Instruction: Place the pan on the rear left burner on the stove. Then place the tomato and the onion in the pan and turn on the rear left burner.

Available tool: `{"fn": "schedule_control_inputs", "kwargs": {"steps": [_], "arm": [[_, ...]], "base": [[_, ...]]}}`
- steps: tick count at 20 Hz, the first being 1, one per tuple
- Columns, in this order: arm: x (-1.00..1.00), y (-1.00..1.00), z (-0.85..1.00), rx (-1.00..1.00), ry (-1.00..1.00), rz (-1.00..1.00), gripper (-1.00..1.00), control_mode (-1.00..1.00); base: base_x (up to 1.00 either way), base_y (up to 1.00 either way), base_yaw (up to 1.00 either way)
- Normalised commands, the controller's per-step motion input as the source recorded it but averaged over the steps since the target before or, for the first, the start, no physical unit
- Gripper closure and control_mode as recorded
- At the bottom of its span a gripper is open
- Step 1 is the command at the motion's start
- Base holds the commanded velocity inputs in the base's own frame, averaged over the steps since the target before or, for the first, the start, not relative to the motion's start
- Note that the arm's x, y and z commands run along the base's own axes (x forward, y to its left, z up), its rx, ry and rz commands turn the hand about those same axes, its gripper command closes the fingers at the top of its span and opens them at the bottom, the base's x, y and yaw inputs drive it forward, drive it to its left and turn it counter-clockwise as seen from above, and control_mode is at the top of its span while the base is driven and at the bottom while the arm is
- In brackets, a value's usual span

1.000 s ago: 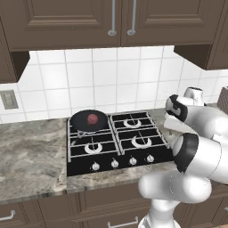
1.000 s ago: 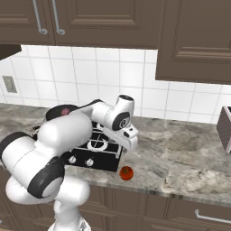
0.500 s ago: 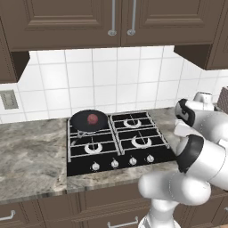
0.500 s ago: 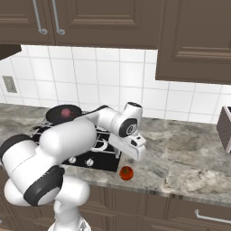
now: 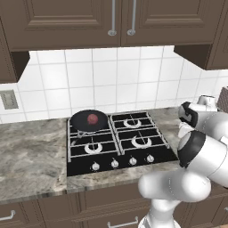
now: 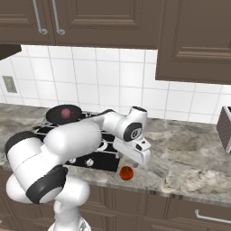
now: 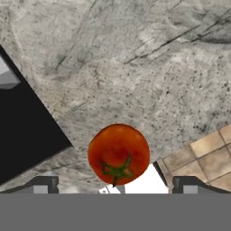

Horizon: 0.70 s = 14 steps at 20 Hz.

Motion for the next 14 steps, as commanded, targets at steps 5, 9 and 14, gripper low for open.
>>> {"fn": "schedule_control_inputs", "kwargs": {"steps": [5,9,14], "arm": [[-0.07,-0.09,-0.21,0.0,0.02,0.0,-1.0,-1.0],[-0.04,0.0,-0.2,0.0,0.06,0.0,-1.0,-1.0],[0.0,0.0,-0.13,0.0,0.08,0.0,-1.0,-1.0]], "base": [[0.0,0.0,0.0],[0.0,0.0,0.0],[0.0,0.0,0.0]]}}
